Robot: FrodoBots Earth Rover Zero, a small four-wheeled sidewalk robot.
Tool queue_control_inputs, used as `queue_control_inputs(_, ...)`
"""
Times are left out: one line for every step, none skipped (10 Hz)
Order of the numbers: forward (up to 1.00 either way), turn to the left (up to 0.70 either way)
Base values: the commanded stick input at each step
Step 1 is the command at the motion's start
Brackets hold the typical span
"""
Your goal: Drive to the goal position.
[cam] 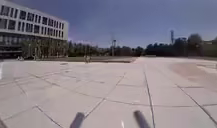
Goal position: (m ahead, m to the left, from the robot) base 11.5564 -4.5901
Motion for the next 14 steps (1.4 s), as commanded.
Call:
queue_control_inputs(0.85,0.0)
queue_control_inputs(0.85,0.0)
queue_control_inputs(0.85,0.0)
queue_control_inputs(0.85,0.0)
queue_control_inputs(0.85,0.0)
queue_control_inputs(0.85,0.0)
queue_control_inputs(0.85,0.0)
queue_control_inputs(0.85,0.0)
queue_control_inputs(0.85,0.0)
queue_control_inputs(0.85,0.0)
queue_control_inputs(0.85,0.0)
queue_control_inputs(0.85,0.0)
queue_control_inputs(0.85,0.0)
queue_control_inputs(0.85,0.0)
